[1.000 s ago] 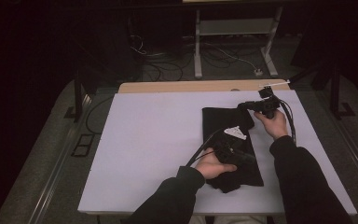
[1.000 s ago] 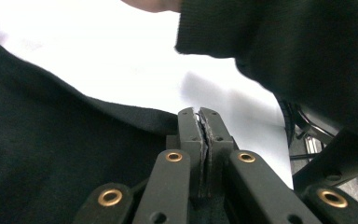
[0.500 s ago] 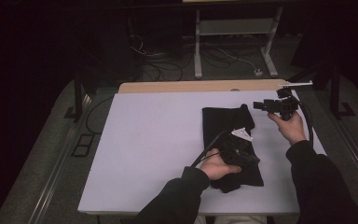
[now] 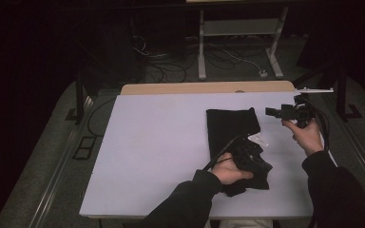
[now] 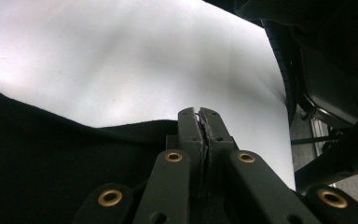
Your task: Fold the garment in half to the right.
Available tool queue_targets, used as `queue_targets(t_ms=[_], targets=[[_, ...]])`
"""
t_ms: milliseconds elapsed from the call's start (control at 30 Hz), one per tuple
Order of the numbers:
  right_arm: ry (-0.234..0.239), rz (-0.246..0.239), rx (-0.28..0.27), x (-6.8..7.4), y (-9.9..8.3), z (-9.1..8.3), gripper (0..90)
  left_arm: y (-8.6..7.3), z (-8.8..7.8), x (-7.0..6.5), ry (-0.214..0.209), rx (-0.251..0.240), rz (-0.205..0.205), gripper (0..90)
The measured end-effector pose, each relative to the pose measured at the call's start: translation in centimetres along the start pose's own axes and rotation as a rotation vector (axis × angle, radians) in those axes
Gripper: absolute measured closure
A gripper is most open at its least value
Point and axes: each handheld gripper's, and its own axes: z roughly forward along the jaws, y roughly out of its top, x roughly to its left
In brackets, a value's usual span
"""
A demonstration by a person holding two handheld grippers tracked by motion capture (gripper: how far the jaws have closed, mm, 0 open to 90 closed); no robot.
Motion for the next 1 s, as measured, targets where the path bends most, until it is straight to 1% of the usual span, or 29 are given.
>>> queue_targets(t_ms=[100,167,200,267,333,400,433,467,500,533,567,633,700,767,833,867,900,1000], targets=[[0.001,-0.004,-0.002,0.0,-0.2,-0.5,12.4,0.2,0.4,-0.2,0.011,0.026,0.011,87.5],[0.005,-0.008,-0.012,0.0,-0.3,-0.8,12.3,0.2,0.6,-0.2,0.005,0.033,0.009,87.5],[0.006,-0.005,-0.013,0.0,-0.4,-0.9,12.1,0.2,0.6,-0.1,0.013,0.036,0.013,87.5],[0.010,-0.007,-0.014,0.0,-0.6,-1.0,12.1,0.2,0.7,0.0,0.014,0.048,0.012,87.4],[0.018,-0.007,-0.016,0.1,-0.7,-1.1,11.5,0.2,0.7,0.1,0.011,0.057,-0.003,86.2],[0.023,-0.012,-0.020,0.1,-0.9,-1.2,10.1,0.2,0.6,0.1,0.006,0.047,-0.024,82.6],[0.027,-0.010,-0.022,0.1,-1.0,-1.2,9.8,0.2,0.5,0.2,0.006,0.039,-0.016,81.5],[0.034,-0.012,-0.023,0.2,-1.1,-1.2,9.6,0.2,0.4,0.1,0.002,0.023,-0.030,79.8],[0.035,-0.012,-0.027,0.2,-1.2,-1.3,9.2,0.3,0.2,0.0,-0.003,0.016,-0.045,75.8],[0.037,-0.014,-0.030,0.3,-1.3,-1.3,8.8,0.3,0.0,0.2,-0.003,0.018,-0.023,71.9],[0.039,-0.016,-0.031,0.3,-1.3,-1.4,8.3,0.4,-0.2,0.2,-0.011,0.014,-0.029,70.0],[0.041,-0.021,-0.031,0.4,-1.4,-1.5,7.4,0.5,-0.7,0.3,-0.004,0.001,-0.024,61.7],[0.045,-0.024,-0.033,0.4,-1.4,-1.6,6.4,0.6,-1.3,0.5,-0.001,-0.015,-0.022,56.0],[0.045,-0.028,-0.037,0.4,-1.4,-1.8,5.3,0.6,-1.9,0.6,0.004,-0.025,-0.029,45.3],[0.045,-0.032,-0.039,0.6,-1.5,-2.0,2.5,0.5,-2.5,0.8,0.007,-0.039,-0.030,38.3],[0.046,-0.035,-0.039,0.6,-1.5,-2.1,1.1,0.5,-3.0,0.9,0.018,-0.046,-0.023,34.2],[0.044,-0.041,-0.043,0.7,-1.6,-2.3,0.0,0.4,-3.3,1.0,0.023,-0.053,-0.027,31.1],[0.036,-0.049,-0.051,0.8,-1.8,-2.6,0.0,0.2,-4.2,1.3,0.061,-0.073,-0.015,19.8]])
